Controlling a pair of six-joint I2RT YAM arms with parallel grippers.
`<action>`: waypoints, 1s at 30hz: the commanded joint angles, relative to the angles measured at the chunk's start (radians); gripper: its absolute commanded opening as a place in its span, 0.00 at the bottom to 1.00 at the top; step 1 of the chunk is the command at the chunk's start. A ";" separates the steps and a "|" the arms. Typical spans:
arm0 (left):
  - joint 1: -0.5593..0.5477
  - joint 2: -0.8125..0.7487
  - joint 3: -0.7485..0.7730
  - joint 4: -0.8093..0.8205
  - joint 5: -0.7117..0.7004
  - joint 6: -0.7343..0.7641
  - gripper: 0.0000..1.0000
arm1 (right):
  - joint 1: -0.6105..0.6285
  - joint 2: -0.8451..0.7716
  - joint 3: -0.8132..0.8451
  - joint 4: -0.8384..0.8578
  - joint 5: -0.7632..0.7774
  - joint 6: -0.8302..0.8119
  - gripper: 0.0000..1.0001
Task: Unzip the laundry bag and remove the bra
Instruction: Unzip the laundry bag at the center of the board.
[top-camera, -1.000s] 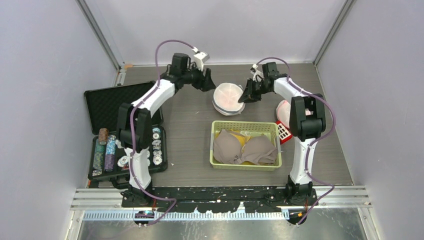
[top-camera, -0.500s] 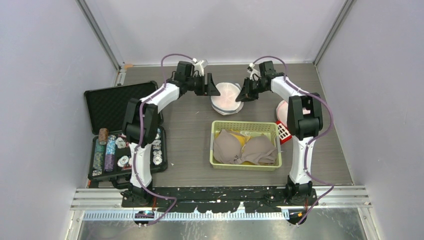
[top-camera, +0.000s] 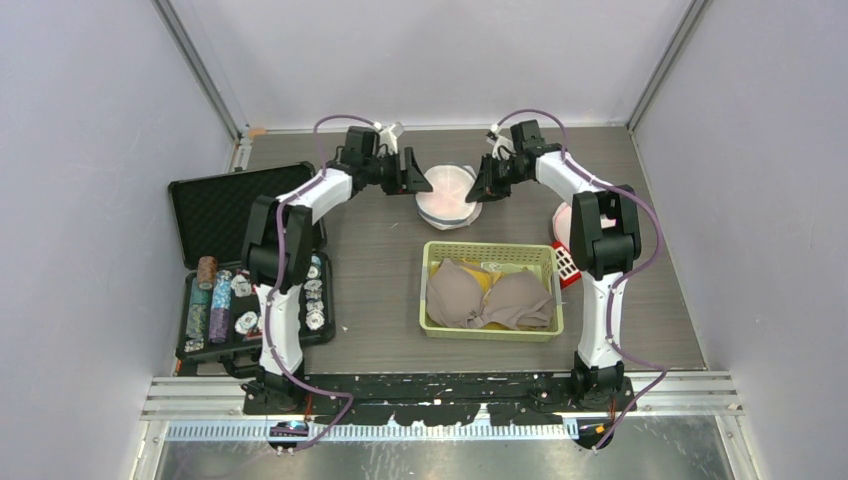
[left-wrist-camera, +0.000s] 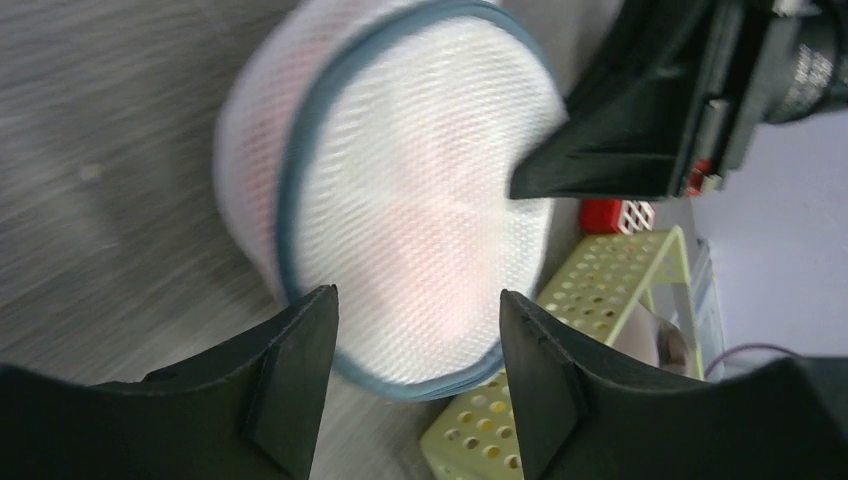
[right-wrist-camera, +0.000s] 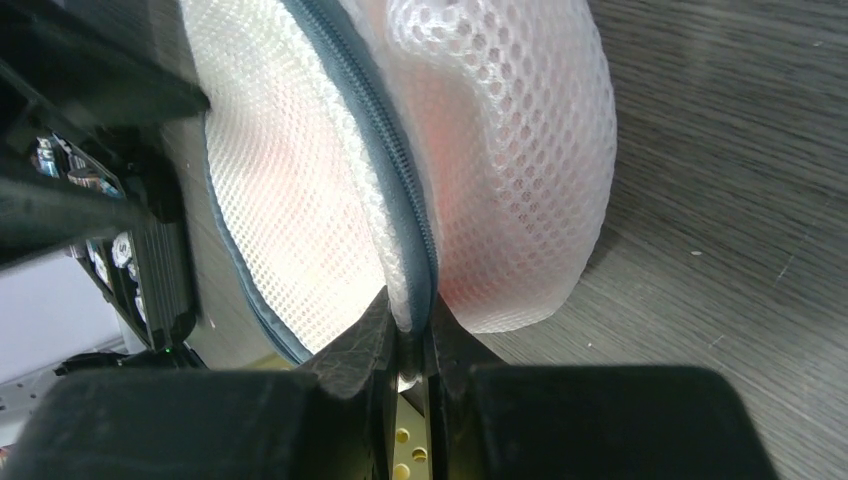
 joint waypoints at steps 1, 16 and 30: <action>0.068 -0.071 -0.010 -0.008 -0.113 0.018 0.62 | 0.006 0.002 0.033 0.000 0.022 -0.034 0.16; 0.015 -0.057 -0.007 0.006 0.028 0.058 0.49 | 0.030 0.008 0.061 -0.020 0.015 -0.051 0.22; -0.033 -0.171 -0.017 -0.016 -0.022 0.138 0.57 | 0.040 0.002 0.105 -0.027 -0.015 -0.049 0.34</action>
